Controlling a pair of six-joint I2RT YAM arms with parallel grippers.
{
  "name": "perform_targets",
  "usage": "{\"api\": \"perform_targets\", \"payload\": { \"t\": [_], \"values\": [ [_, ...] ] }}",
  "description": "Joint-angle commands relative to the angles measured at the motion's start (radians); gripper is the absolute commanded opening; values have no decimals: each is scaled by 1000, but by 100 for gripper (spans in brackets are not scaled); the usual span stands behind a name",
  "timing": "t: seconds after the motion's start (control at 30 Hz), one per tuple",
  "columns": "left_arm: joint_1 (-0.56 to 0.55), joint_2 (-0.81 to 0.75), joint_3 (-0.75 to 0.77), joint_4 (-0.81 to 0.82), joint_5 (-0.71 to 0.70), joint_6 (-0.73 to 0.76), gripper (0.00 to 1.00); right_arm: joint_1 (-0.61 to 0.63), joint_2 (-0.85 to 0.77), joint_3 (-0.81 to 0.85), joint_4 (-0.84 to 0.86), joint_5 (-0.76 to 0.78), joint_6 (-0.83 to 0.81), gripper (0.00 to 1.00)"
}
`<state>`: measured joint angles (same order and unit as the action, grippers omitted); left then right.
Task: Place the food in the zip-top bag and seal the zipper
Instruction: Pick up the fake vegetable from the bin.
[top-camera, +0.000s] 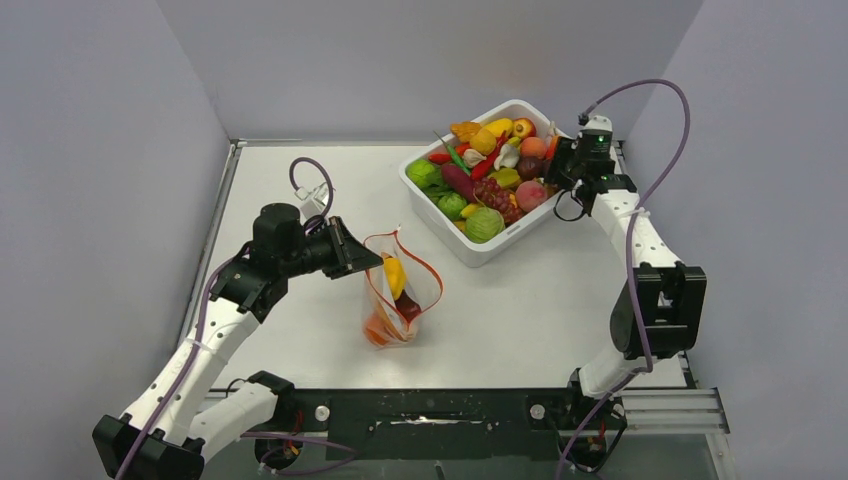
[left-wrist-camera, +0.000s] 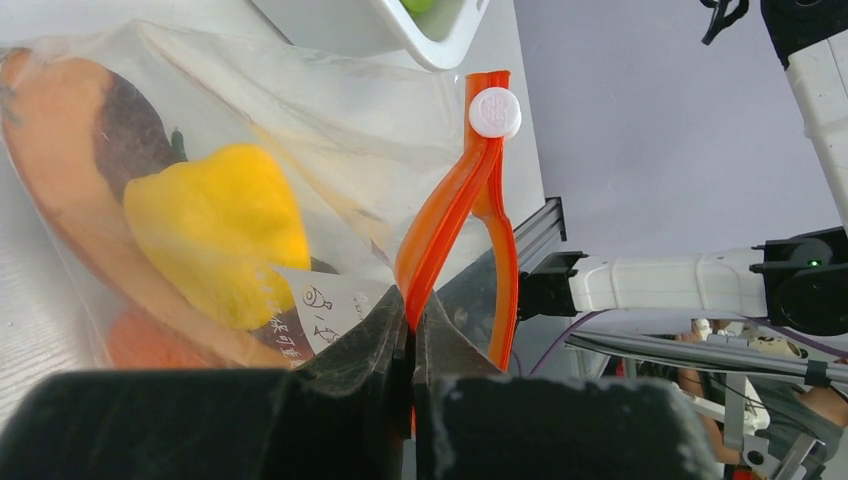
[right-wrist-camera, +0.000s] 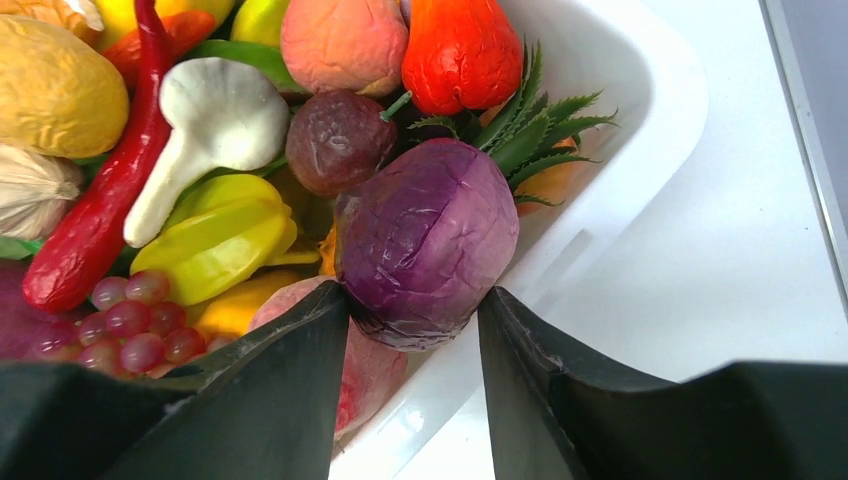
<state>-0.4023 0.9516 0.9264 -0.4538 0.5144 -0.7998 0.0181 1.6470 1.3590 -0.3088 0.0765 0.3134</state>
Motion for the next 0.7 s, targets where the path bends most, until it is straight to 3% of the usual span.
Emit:
{"api": "perform_targets", "payload": {
  "t": [0.0, 0.27, 0.67],
  "values": [
    [3, -24, 14, 56, 1, 7, 0, -5, -97, 3, 23, -17, -21, 33],
    [3, -11, 28, 58, -9, 5, 0, 50, -207, -11, -82, -46, -23, 33],
    [3, 27, 87, 14, -76, 51, 0, 322, -426, -60, -203, -96, -17, 31]
  ]
}}
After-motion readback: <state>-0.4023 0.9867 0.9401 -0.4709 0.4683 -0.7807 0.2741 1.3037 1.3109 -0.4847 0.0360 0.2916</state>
